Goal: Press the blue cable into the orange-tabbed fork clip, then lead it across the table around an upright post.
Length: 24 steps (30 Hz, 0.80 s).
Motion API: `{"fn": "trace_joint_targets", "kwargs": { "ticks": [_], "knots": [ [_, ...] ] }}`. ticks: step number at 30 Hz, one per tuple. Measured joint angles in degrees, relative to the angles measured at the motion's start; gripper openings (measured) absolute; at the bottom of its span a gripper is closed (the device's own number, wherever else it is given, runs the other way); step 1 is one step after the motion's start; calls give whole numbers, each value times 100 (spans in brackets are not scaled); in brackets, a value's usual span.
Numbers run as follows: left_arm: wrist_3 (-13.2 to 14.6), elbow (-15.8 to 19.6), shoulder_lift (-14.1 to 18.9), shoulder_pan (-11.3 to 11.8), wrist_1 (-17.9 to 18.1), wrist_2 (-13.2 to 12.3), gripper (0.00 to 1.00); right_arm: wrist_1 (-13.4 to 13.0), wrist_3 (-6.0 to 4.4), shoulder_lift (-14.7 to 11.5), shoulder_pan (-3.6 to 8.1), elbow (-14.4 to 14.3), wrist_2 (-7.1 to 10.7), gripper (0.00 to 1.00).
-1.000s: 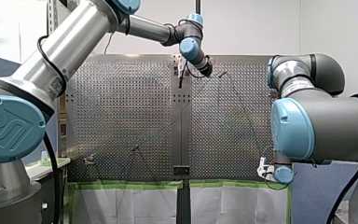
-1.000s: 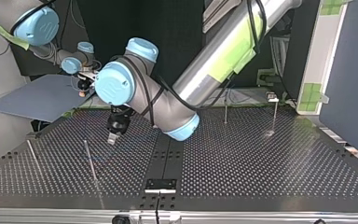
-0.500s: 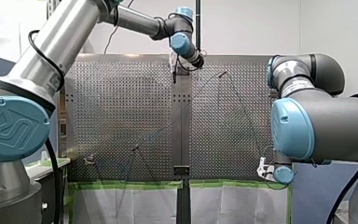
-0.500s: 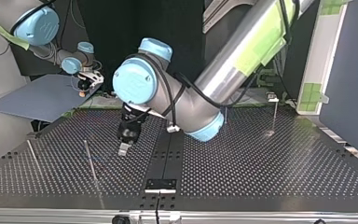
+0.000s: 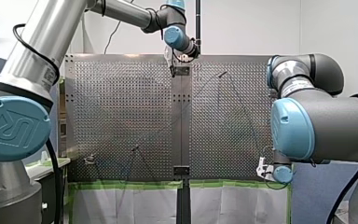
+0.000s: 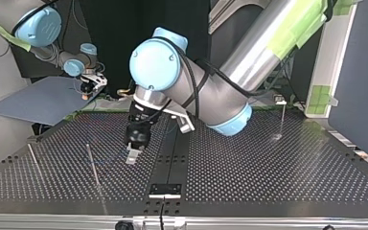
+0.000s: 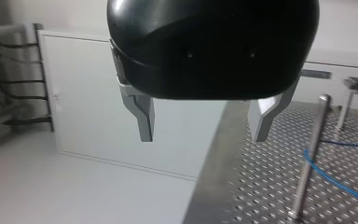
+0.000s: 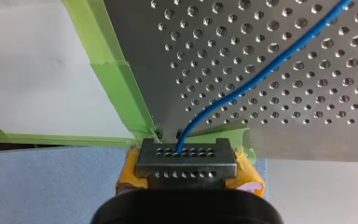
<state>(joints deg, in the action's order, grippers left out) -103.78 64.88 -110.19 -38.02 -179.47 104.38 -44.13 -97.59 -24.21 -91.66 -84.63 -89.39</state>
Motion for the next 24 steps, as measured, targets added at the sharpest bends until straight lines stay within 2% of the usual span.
{"fn": "trace_joint_targets", "kwargs": {
  "ticks": [12,24],
  "knots": [
    [-192,591,590,2,589,14,100,1,0,1,-20,2,0,0],
    [-232,1201,1202,11,1200,16,100,5,-5,1,-23,1,-1,0]
  ]
}}
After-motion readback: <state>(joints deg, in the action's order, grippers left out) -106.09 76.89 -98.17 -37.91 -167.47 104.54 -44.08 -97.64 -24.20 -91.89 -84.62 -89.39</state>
